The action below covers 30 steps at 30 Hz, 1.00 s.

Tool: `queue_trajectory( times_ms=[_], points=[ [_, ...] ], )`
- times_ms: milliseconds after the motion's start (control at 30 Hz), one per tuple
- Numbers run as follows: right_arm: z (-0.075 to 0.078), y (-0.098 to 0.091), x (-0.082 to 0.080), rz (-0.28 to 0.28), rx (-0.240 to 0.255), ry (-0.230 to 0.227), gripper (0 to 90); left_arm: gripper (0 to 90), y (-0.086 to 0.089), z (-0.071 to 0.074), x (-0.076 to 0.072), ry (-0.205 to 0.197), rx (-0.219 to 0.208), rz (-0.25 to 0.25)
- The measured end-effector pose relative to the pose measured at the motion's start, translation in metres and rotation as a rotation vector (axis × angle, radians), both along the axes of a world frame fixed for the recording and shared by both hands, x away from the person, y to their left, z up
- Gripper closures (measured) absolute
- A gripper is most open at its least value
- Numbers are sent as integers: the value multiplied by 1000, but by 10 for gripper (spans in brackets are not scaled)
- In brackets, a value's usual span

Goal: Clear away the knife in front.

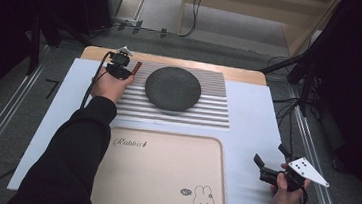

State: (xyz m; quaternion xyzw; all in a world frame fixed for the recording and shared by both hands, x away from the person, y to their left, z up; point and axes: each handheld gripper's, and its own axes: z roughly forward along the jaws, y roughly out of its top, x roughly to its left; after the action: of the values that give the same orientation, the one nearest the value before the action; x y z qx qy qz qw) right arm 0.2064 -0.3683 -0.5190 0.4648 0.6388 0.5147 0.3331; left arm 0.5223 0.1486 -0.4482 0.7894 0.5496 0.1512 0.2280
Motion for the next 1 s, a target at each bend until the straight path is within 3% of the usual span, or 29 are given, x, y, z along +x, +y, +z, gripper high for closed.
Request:
queue_trajectory(
  times_ms=[133,500,1000],
  points=[
    [0,0,0,1,0,0,0,765,3,6,-7,-2,-26,-8],
    [0,0,0,0,-6,2,0,765,9,15,-30,-9,-45,-45],
    [0,0,0,4,-8,2,0,765,9,18,-73,-13,-79,-121]
  ],
)
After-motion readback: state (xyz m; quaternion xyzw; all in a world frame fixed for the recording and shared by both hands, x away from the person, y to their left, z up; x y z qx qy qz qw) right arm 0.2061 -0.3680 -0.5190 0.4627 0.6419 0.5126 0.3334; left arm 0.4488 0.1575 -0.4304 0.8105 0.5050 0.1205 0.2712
